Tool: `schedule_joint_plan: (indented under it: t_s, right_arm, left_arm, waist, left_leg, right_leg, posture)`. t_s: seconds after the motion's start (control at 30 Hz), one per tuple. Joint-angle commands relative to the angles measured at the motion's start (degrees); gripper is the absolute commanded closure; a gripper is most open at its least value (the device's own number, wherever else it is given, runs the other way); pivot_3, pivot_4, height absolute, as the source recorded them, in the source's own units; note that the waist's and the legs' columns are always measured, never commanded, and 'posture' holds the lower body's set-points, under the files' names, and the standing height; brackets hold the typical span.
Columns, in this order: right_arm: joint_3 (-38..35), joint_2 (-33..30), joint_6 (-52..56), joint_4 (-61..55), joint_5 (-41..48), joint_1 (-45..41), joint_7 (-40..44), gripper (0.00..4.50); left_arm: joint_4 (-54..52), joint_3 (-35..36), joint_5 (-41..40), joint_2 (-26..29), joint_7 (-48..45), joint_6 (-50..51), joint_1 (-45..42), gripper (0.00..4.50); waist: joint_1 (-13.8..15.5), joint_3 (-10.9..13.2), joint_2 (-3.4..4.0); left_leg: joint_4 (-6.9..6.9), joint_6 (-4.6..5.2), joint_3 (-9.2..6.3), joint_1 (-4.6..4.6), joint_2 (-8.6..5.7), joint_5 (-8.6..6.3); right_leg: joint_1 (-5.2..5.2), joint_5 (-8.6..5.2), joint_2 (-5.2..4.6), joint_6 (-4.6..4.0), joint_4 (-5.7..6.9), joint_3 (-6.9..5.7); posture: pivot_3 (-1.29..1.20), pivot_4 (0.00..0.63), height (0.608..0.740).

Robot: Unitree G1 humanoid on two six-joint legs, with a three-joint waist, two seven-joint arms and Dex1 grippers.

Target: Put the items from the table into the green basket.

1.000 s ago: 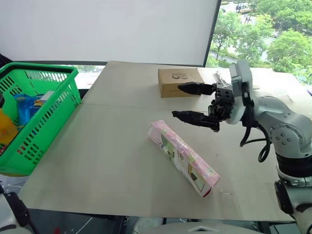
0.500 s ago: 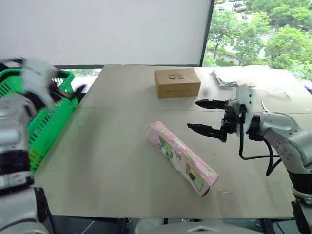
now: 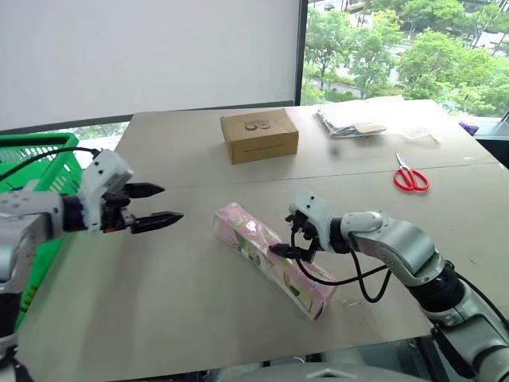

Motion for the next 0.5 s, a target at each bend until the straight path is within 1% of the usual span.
schedule_joint_plan:
  t_s: [0.03, 0.13, 0.23, 0.33, 0.4, 0.5]
  right_arm:
    - [-0.99, 2.25, 9.22, -0.60, 1.98, -1.33, -1.47, 0.00]
    - [-3.83, 5.19, 15.88, 0.00, 4.75, -2.19, -1.52, 0.00]
    - [-0.83, 3.90, 18.55, 0.86, 3.76, -3.46, -1.76, 0.00]
    - [-1.12, 4.31, 21.29, 0.76, 5.81, -3.56, -0.56, 0.00]
    - [-1.58, 4.42, 21.91, 0.82, 6.55, -3.59, -0.25, 0.54]
    - [-3.26, 4.92, 22.87, 1.05, 7.73, -3.51, 0.02, 1.76]
  left_arm:
    - [-6.36, 7.12, -1.83, 0.90, -0.14, 3.44, 5.16, 0.03]
    - [-10.25, 10.63, -3.11, -0.05, 0.79, 6.18, 9.37, 0.03]
    - [-12.96, 12.56, -4.11, -1.03, 1.96, 8.20, 11.92, 0.03]
    - [-14.62, 13.65, -4.54, -1.58, 2.91, 9.37, 13.41, 0.03]
    - [-15.06, 13.74, -4.71, -1.70, 3.36, 9.76, 13.49, 0.00]
    - [-15.34, 13.31, -5.33, -1.67, 3.96, 10.15, 13.00, 0.00]
  waist:
    - [0.71, 0.02, 0.04]
    - [1.49, 0.07, 0.16]
    - [1.85, 0.15, 0.33]
    - [2.30, 0.10, 0.30]
    - [2.60, 0.10, 0.30]
    - [2.79, 0.09, 0.29]
  left_leg:
    - [0.00, 0.00, 0.00, 0.00, -0.01, 0.00]
    - [0.00, -0.01, -0.01, 0.06, 0.00, 0.00]
    - [0.00, -0.04, -0.03, 0.11, 0.00, 0.02]
    - [0.00, -0.04, 0.00, 0.14, 0.00, 0.02]
    - [-0.01, -0.04, 0.01, 0.15, 0.00, 0.02]
    - [-0.01, -0.04, 0.00, 0.15, 0.00, 0.02]
  right_leg:
    - [0.01, 0.00, 0.00, 0.00, -0.01, -0.01]
    - [0.02, 0.00, 0.00, 0.00, -0.01, -0.03]
    - [0.04, 0.00, 0.01, 0.01, 0.00, -0.05]
    - [0.06, 0.00, 0.02, 0.01, -0.01, -0.04]
    - [0.06, 0.00, 0.02, 0.01, 0.00, -0.03]
    - [0.06, 0.00, 0.02, 0.00, -0.01, -0.04]
  posture:
    - [0.12, 0.000, 0.740]
    - [0.14, 0.000, 0.740]
    - [0.14, 0.000, 0.740]
    - [0.15, 0.000, 0.740]
    - [0.15, 0.000, 0.740]
    - [0.15, 0.000, 0.740]
